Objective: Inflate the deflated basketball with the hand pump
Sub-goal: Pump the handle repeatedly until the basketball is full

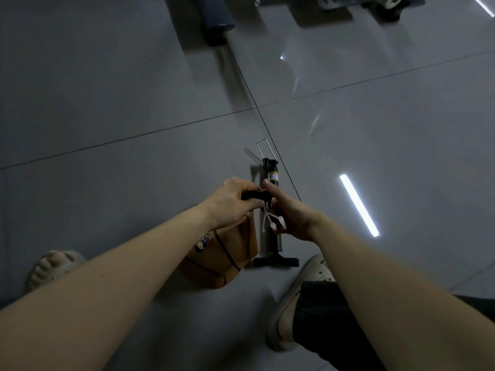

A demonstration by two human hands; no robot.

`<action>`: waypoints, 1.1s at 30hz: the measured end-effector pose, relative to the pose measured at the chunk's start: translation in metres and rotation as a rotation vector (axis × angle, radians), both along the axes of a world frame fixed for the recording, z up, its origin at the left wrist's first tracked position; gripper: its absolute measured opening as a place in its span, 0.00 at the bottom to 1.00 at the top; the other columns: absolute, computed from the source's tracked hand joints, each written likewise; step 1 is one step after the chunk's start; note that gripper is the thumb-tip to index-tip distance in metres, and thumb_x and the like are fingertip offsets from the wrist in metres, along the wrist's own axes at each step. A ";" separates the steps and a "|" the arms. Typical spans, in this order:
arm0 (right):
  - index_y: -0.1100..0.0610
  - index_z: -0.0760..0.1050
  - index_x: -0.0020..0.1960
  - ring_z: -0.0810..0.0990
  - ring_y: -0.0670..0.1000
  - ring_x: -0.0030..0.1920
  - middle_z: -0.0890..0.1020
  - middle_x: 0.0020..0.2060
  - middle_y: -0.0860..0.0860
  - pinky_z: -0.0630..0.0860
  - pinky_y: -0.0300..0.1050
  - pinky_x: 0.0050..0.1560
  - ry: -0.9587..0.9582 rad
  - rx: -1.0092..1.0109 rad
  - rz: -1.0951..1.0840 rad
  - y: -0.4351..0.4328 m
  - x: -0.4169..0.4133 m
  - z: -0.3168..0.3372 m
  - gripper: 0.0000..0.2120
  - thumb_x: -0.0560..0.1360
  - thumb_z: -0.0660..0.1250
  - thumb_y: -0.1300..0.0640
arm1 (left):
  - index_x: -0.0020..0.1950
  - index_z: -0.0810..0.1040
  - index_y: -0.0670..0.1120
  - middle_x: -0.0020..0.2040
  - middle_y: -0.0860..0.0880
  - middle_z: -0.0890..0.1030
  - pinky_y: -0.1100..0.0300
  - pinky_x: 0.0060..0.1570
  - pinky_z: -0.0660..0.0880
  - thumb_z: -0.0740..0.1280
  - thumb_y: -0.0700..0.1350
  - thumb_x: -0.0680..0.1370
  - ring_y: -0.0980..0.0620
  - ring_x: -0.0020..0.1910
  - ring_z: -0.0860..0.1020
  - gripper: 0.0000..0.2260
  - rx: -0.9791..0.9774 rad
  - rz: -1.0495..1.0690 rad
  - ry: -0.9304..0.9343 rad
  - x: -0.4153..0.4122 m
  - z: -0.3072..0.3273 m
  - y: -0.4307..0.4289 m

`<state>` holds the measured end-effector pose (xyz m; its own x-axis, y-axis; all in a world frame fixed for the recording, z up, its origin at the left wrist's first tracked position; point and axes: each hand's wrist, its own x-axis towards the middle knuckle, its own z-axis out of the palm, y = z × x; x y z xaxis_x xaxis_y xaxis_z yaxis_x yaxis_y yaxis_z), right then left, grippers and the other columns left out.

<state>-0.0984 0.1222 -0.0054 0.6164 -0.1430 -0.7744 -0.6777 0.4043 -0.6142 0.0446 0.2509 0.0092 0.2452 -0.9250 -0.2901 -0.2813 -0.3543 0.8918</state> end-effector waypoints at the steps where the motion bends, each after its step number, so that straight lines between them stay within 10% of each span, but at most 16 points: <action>1: 0.49 0.76 0.48 0.72 0.42 0.35 0.78 0.28 0.41 0.68 0.40 0.37 0.006 -0.029 -0.027 -0.001 -0.001 -0.002 0.21 0.75 0.58 0.32 | 0.52 0.84 0.47 0.39 0.43 0.83 0.41 0.42 0.78 0.69 0.45 0.80 0.43 0.38 0.81 0.05 -0.009 0.001 -0.005 -0.001 -0.001 -0.001; 9: 0.63 0.79 0.41 0.78 0.55 0.34 0.79 0.33 0.56 0.78 0.49 0.36 -0.039 -0.191 -0.107 -0.007 -0.002 0.000 0.28 0.66 0.74 0.36 | 0.49 0.84 0.47 0.39 0.45 0.83 0.48 0.41 0.78 0.69 0.45 0.79 0.48 0.37 0.80 0.04 0.032 -0.024 -0.093 0.003 -0.005 -0.001; 13: 0.65 0.80 0.54 0.78 0.56 0.39 0.81 0.41 0.57 0.73 0.47 0.39 -0.056 -0.111 -0.146 -0.004 0.001 -0.001 0.32 0.67 0.74 0.37 | 0.52 0.83 0.47 0.41 0.48 0.84 0.54 0.42 0.80 0.69 0.45 0.79 0.51 0.39 0.82 0.05 0.076 -0.074 -0.127 0.004 -0.003 -0.007; 19: 0.60 0.80 0.53 0.81 0.53 0.42 0.79 0.43 0.58 0.77 0.44 0.34 -0.120 -0.010 -0.215 -0.020 -0.008 0.001 0.15 0.70 0.75 0.54 | 0.49 0.80 0.50 0.38 0.50 0.81 0.57 0.38 0.75 0.71 0.45 0.78 0.52 0.37 0.80 0.01 0.024 0.097 -0.096 -0.005 -0.012 -0.008; 25: 0.60 0.83 0.44 0.81 0.48 0.36 0.80 0.38 0.54 0.77 0.40 0.36 -0.145 0.089 -0.473 -0.025 -0.020 -0.007 0.07 0.70 0.71 0.57 | 0.55 0.73 0.52 0.48 0.53 0.79 0.52 0.47 0.78 0.70 0.69 0.70 0.51 0.47 0.79 0.25 0.375 0.198 -0.309 -0.013 -0.033 0.011; 33: 0.68 0.72 0.67 0.75 0.60 0.65 0.77 0.62 0.63 0.67 0.53 0.69 -0.271 0.244 -0.575 -0.020 -0.020 -0.011 0.33 0.67 0.76 0.54 | 0.39 0.73 0.49 0.41 0.50 0.79 0.54 0.41 0.75 0.65 0.56 0.80 0.49 0.42 0.78 0.14 0.506 -0.056 -0.442 -0.015 -0.042 0.019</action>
<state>-0.1181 0.1018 -0.0164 0.6713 -0.3468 -0.6551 -0.1487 0.8028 -0.5774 0.0298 0.2698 -0.0332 0.3964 -0.7161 -0.5745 -0.6120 -0.6726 0.4160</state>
